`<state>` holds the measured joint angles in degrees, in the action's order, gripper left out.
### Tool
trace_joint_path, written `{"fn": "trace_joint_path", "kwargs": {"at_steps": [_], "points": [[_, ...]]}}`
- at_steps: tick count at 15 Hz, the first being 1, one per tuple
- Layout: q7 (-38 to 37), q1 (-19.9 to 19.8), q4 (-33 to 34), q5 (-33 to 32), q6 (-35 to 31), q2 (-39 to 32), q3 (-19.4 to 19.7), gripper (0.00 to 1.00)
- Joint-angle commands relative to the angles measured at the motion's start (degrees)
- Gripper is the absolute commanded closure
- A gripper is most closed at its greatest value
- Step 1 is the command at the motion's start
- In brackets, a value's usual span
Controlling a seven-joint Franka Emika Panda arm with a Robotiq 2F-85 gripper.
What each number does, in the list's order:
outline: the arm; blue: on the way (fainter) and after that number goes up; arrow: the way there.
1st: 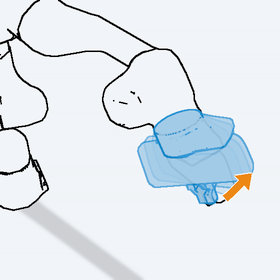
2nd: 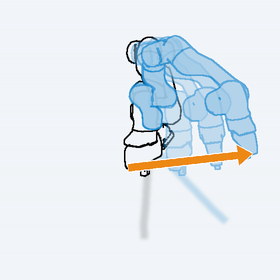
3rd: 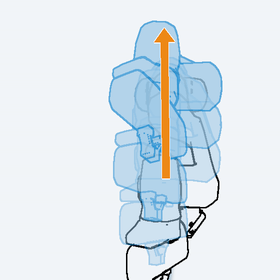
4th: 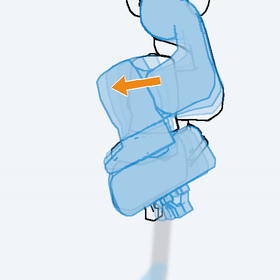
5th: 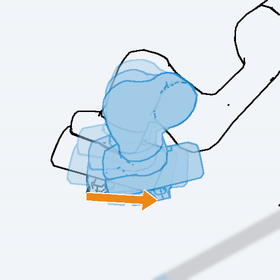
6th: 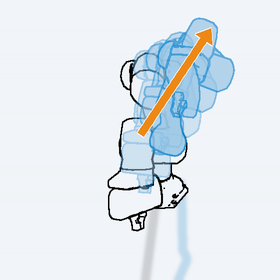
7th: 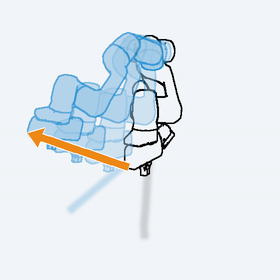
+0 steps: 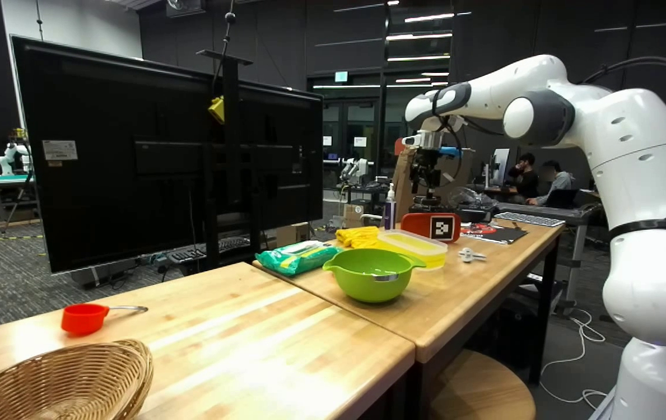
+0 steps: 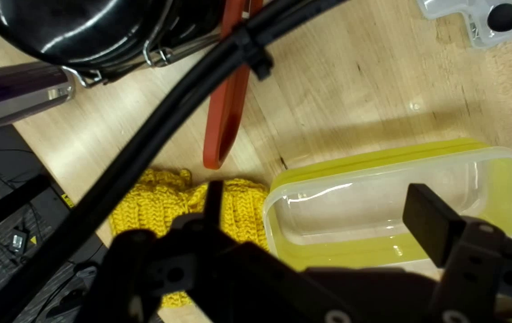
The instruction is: Put the lid on the yellow lunch box
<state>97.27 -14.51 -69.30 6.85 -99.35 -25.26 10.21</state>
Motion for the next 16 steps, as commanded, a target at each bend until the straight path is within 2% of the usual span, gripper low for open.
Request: {"fn": "trace_joint_path", "kwargs": {"at_steps": [1, 15, 16], "points": [[0.4, -0.1, 0.3, 0.5, 0.0, -1.1, -0.3, 0.00], [1.6, -0.9, 4.5, 0.8, 0.3, -6.4, -0.5, 0.00], [1.1, -2.6, 5.5, -0.4, 0.7, -7.0, -3.0, 0.00]]}}
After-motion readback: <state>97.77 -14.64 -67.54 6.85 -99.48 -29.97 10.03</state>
